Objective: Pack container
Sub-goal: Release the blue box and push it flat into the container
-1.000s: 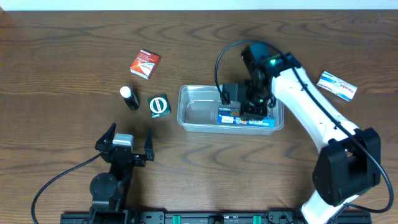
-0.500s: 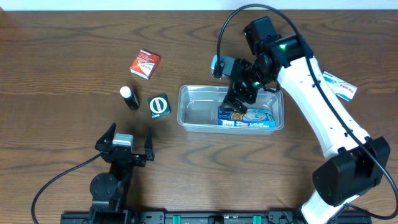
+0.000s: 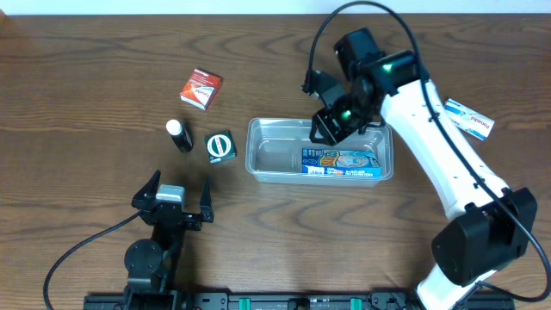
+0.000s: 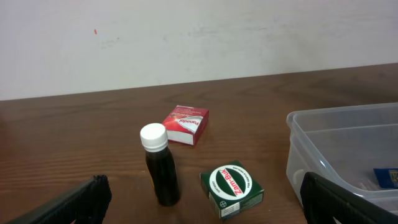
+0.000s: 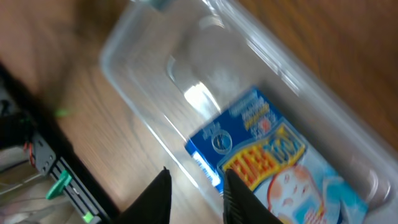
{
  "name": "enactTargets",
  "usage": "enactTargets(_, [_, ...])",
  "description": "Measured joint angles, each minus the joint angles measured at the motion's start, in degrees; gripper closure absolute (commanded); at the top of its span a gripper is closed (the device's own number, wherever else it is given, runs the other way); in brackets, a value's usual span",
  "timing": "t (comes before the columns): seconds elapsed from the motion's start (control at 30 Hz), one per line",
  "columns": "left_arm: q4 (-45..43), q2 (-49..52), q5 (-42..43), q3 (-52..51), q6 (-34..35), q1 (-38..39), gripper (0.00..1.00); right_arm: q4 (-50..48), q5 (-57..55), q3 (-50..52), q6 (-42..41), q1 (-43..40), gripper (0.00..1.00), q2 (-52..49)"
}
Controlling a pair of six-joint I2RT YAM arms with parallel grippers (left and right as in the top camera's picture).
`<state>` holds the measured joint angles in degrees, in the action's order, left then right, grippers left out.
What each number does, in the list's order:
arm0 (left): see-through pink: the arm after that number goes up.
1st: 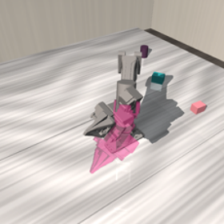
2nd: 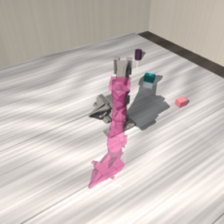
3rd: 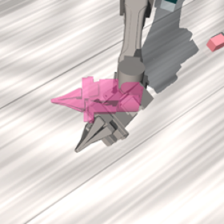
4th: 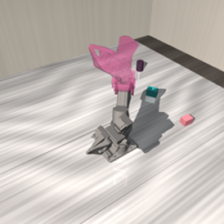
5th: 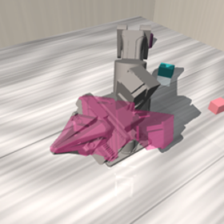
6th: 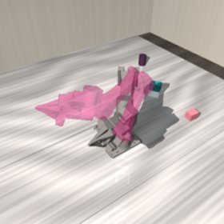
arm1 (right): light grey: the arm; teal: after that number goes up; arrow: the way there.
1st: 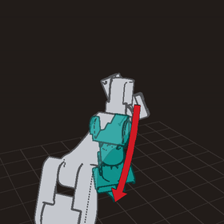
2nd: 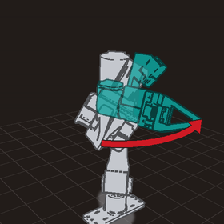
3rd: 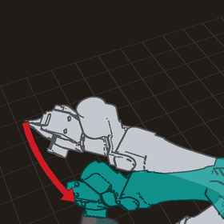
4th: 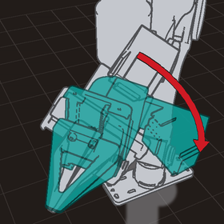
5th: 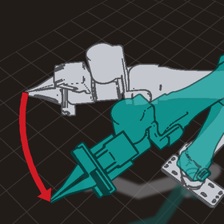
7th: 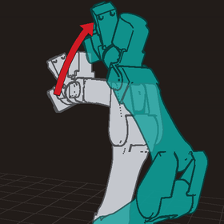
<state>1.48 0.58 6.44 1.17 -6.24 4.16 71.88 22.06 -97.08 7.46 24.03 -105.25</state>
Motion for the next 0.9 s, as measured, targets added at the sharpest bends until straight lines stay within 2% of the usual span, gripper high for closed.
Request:
enactTargets(0.1, [0.0, 0.0, 0.0, 0.0, 0.0, 0.0, 0.02, 0.4, -3.1, 3.1, -6.0, 1.3, 0.84, 0.0])
enactTargets(0.3, [0.0, 0.0, 0.0, 0.0, 0.0, 0.0, 0.02, 0.7, -5.6, 8.4, -11.2, 2.0, 0.86, 0.0])
enactTargets(0.9, [0.0, 0.0, 0.0, 0.0, 0.0, 0.0, 0.02, -5.6, -7.0, 16.1, -13.4, 2.0, 0.83, 0.1])
